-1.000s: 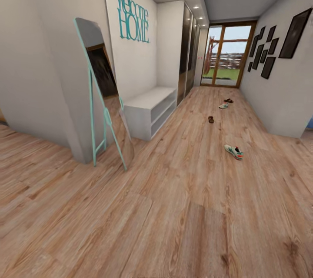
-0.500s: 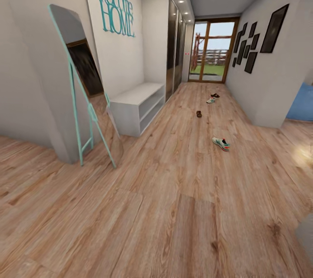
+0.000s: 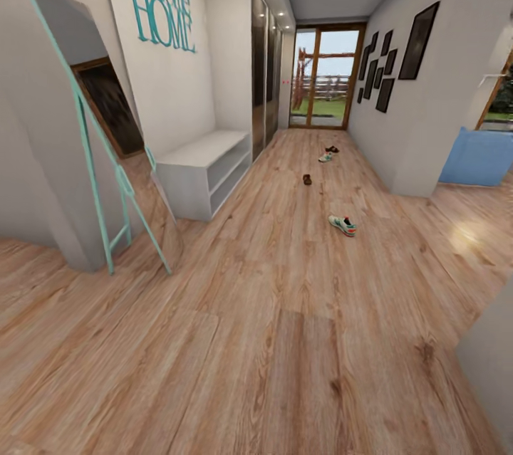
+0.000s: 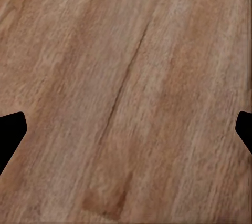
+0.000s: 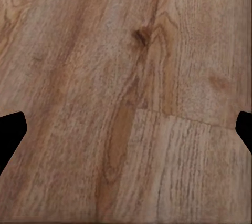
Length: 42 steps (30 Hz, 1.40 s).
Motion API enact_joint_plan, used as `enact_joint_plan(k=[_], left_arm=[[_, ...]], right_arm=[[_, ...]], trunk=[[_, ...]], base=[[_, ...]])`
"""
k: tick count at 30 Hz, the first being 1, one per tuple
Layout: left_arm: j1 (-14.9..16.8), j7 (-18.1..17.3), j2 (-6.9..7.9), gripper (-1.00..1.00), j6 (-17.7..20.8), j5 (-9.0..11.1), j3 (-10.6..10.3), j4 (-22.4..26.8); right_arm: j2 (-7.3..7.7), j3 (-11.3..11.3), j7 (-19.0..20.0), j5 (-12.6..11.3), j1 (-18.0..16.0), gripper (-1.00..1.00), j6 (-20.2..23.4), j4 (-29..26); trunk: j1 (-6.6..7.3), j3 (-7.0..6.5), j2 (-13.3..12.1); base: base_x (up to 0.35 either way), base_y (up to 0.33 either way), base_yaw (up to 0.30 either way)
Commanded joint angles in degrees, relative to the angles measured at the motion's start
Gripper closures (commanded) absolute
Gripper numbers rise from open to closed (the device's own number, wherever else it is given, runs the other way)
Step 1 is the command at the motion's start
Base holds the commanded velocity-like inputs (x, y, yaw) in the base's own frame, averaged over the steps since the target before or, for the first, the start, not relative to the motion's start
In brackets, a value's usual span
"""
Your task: Pick up the two gym shoes and the two sandals from the corridor floor and place them onto the hallstand (shoe rack) in the corridor, making sure they are on the rack and not on the floor. Arrange them so the two gym shoes are next to each other and the two sandals are next to each other.
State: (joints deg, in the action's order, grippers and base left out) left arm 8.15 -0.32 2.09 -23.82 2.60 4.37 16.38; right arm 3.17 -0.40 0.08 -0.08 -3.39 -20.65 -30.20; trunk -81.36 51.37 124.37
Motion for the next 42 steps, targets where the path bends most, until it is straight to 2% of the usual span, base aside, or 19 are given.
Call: enact_joint_plan(k=[1, 10, 28, 42], left_arm=[[0.0, 0.0, 0.0, -1.0, -0.2, 0.3, 0.0, 0.0], [0.0, 0.0, 0.07, -1.0, -0.2, 0.2, 0.0, 0.0], [0.0, 0.0, -0.05, -1.0, -0.1, 0.2, 0.0, 0.0], [0.0, 0.0, 0.01, -1.0, -0.1, 0.2, 0.0, 0.0]], right_arm=[[-0.01, 0.0, 0.0, 0.0, 0.0, -1.0, -0.2, 0.0], [-0.01, 0.0, -0.2, 0.0, 0.0, -1.0, -0.2, 0.0], [-0.01, 0.2, 0.0, 0.2, 0.0, -1.0, -0.2, 0.1], [-0.01, 0.2, -0.2, 0.2, 0.0, -1.0, -0.2, 0.1]], trunk=[[0.01, 0.12, 0.0], [0.01, 0.65, 0.0], [0.01, 0.71, 0.0], [0.01, 0.71, 0.0]], base=[[0.0, 0.0, -0.191], [0.116, 0.0, -0.149], [0.329, -0.007, -0.009], [0.326, -0.103, 0.0]])
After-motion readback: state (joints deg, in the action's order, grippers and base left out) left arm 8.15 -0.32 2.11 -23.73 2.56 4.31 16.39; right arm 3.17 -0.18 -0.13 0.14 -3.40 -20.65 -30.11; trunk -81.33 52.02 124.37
